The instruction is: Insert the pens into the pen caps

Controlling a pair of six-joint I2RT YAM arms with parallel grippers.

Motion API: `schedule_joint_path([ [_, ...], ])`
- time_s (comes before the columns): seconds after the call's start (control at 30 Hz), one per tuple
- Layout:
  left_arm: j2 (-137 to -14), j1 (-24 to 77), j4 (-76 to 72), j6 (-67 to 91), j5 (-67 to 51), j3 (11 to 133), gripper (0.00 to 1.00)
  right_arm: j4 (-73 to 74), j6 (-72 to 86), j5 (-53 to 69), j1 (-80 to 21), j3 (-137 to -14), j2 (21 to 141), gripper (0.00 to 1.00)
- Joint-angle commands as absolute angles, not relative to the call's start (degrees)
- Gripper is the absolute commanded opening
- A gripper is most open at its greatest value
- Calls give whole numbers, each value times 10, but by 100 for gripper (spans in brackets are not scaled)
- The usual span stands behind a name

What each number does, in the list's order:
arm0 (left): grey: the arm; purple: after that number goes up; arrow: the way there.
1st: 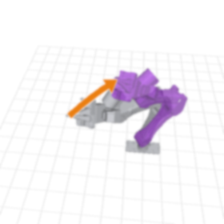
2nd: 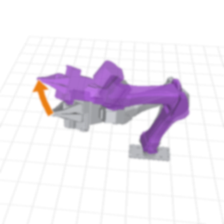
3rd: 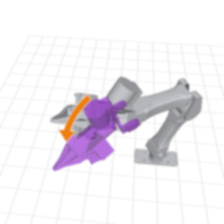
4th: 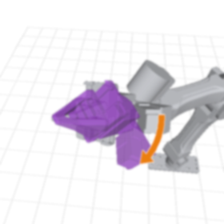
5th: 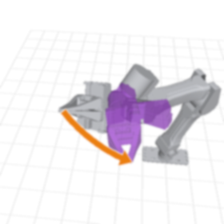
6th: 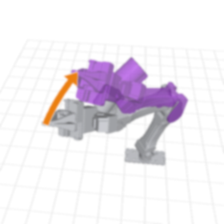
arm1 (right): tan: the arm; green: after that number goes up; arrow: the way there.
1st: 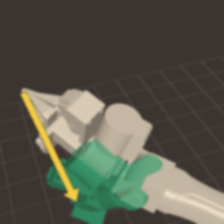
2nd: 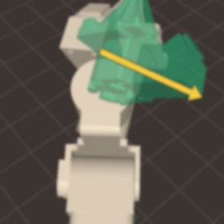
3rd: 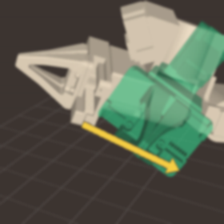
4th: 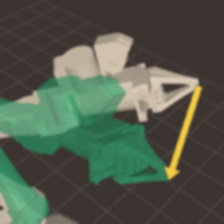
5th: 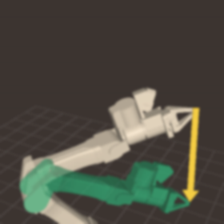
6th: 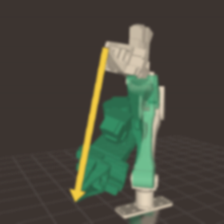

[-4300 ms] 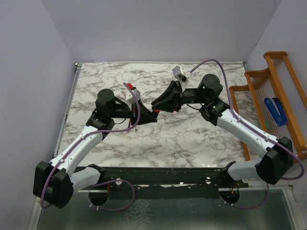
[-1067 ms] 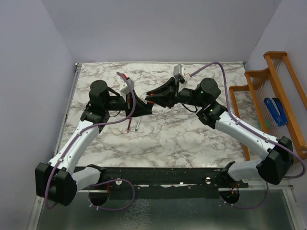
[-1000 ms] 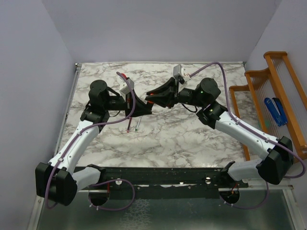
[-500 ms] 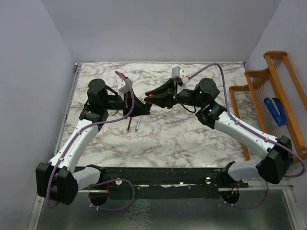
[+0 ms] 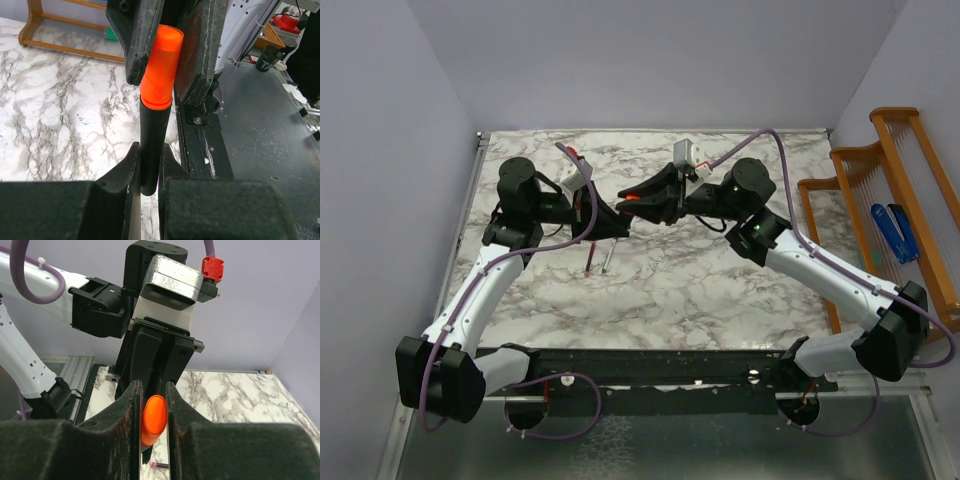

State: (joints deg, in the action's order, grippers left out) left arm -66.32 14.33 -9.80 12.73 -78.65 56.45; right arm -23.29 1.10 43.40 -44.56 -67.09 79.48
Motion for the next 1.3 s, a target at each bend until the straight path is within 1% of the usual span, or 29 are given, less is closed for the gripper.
schedule_joint_path([
  [0.0, -636, 133, -280, 171, -670, 678, 0, 160, 7, 645, -517, -576, 882, 1],
  [0.13, -634, 133, -280, 174, -676, 678, 0, 166, 5, 648, -517, -574, 884, 1],
  [0.3, -629, 133, -280, 168, -654, 672, 0, 160, 5, 647, -518, -584, 893, 1],
  [0.4, -622, 131, -281, 160, -626, 667, 0, 164, 5, 642, -519, -589, 897, 1],
  [0.5, -606, 128, -276, 143, -569, 654, 0, 165, 5, 636, -519, -582, 894, 1],
  [0.6, -600, 127, -274, 135, -547, 653, 0, 152, 11, 633, -519, -570, 887, 1],
  [0.73, -602, 127, -274, 137, -547, 655, 0, 142, 17, 634, -519, -564, 886, 1],
  [0.9, -605, 127, -274, 147, -577, 656, 0, 141, 14, 640, -520, -580, 903, 1],
  [1.03, -597, 127, -274, 144, -565, 652, 0, 145, 8, 642, -522, -598, 914, 1],
  [1.27, -607, 127, -295, 159, -569, 669, 0, 132, 15, 639, -523, -570, 894, 1],
])
